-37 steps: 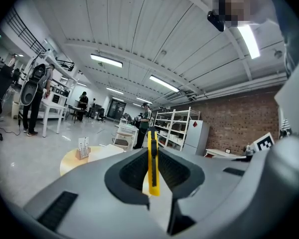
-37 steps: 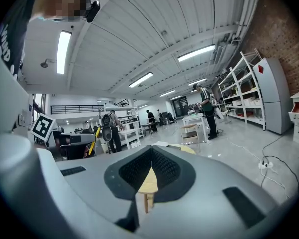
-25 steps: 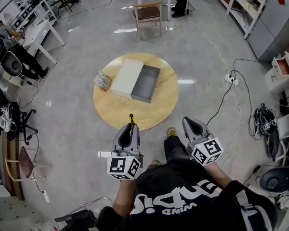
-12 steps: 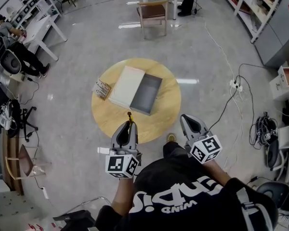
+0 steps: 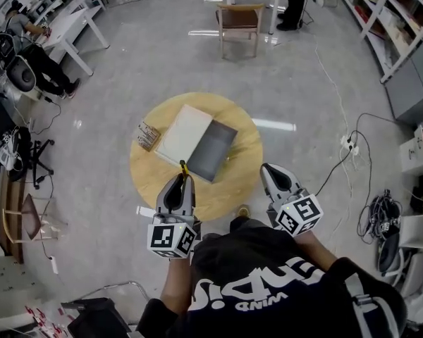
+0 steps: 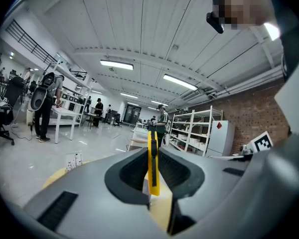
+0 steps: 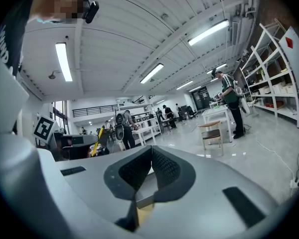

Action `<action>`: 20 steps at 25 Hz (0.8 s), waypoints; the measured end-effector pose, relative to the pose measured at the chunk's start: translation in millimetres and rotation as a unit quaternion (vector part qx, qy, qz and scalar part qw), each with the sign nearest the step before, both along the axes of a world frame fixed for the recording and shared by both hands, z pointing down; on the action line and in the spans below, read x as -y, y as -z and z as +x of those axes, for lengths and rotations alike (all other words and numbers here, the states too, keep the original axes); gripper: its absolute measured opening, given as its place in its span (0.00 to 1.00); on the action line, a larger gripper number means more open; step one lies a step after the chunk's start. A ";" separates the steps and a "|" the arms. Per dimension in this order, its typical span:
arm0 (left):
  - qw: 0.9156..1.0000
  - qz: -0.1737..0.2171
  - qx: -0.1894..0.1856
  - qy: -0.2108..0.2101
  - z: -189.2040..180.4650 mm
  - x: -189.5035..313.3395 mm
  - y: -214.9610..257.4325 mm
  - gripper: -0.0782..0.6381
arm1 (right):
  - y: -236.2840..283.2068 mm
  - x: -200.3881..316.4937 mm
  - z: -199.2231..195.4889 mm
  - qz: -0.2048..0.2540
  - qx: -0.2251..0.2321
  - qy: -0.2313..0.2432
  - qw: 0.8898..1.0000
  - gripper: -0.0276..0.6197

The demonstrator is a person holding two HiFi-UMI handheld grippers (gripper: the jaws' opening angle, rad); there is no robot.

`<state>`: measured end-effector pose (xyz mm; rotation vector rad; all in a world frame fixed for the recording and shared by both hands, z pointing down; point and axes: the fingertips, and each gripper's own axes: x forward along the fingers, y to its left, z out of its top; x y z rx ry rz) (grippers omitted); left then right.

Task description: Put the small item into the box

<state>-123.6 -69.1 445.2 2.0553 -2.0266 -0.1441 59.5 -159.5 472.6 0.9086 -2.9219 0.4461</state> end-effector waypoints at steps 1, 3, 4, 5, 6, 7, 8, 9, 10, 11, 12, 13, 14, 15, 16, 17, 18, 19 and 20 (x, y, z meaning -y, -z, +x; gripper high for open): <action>1.000 -0.003 0.003 0.002 0.3 3.9 -0.3 0.20 | -1.4 6.0 -0.7 -0.001 -0.003 0.003 1.000 0.05; 1.000 -0.009 0.007 0.006 -2.8 9.5 0.0 0.20 | -2.7 15.8 -6.3 -0.004 -0.008 0.008 1.000 0.05; 1.000 -0.010 0.006 0.008 -6.4 10.6 0.5 0.20 | -2.4 18.7 -11.0 -0.005 -0.009 0.010 1.000 0.05; 1.000 -0.010 0.004 0.010 -10.9 11.3 1.1 0.20 | -1.7 20.5 -16.3 -0.006 -0.009 0.012 1.000 0.05; 1.000 -0.010 0.001 0.012 -15.3 12.1 1.5 0.20 | -1.0 21.7 -21.4 -0.007 -0.009 0.014 1.000 0.05; 1.000 -0.010 -0.001 0.012 -18.9 13.3 1.7 0.20 | -0.5 22.6 -25.8 -0.008 -0.008 0.015 1.000 0.05; 1.000 -0.011 -0.002 0.010 -21.7 14.8 1.6 0.20 | -0.3 23.2 -29.5 -0.009 -0.008 0.016 1.000 0.05; 1.000 -0.013 0.000 0.007 -24.6 16.7 1.2 0.20 | -0.4 23.5 -33.2 -0.010 -0.007 0.015 1.000 0.05; 1.000 -0.016 0.002 0.003 -28.4 19.0 0.5 0.20 | -0.5 23.9 -37.4 -0.011 -0.005 0.014 1.000 0.05; 1.000 -0.020 0.004 0.000 -33.0 21.6 -0.5 0.20 | -0.3 24.1 -42.0 -0.013 -0.003 0.013 1.000 0.05; 1.000 -0.024 0.004 -0.003 -37.4 24.3 -1.5 0.20 | 0.0 24.1 -46.1 -0.014 0.000 0.011 1.000 0.05; 1.000 -0.028 0.004 -0.006 -41.1 27.5 -2.2 0.20 | 0.5 24.3 -49.4 -0.015 0.002 0.009 1.000 0.05; 0.999 -0.032 0.006 -0.011 -44.0 31.8 -2.6 0.20 | 1.2 25.4 -52.2 -0.015 0.004 0.008 1.000 0.05; 0.999 -0.036 0.010 -0.017 -46.4 36.8 -3.0 0.20 | 2.1 27.2 -54.7 -0.014 0.004 0.007 1.000 0.05; 0.999 -0.041 0.012 -0.023 -48.5 42.2 -4.2 0.20 | 3.2 29.4 -56.4 -0.012 0.005 0.005 1.000 0.05; 0.998 -0.046 0.013 -0.030 -50.6 47.8 -6.3 0.20 | 4.2 31.7 -57.4 -0.010 0.007 0.003 1.000 0.05; 0.998 -0.051 0.011 -0.036 -52.8 53.2 -9.0 0.20 | 4.6 33.9 -57.6 -0.010 0.009 -0.001 1.000 0.05; 0.998 -0.054 0.007 -0.041 -55.1 58.6 -12.1 0.20 | 4.2 35.6 -57.1 -0.009 0.010 -0.005 1.000 0.05; 0.997 -0.057 0.004 -0.045 -57.4 63.7 -15.4 0.20 | 3.3 36.8 -56.2 -0.009 0.011 -0.009 1.000 0.05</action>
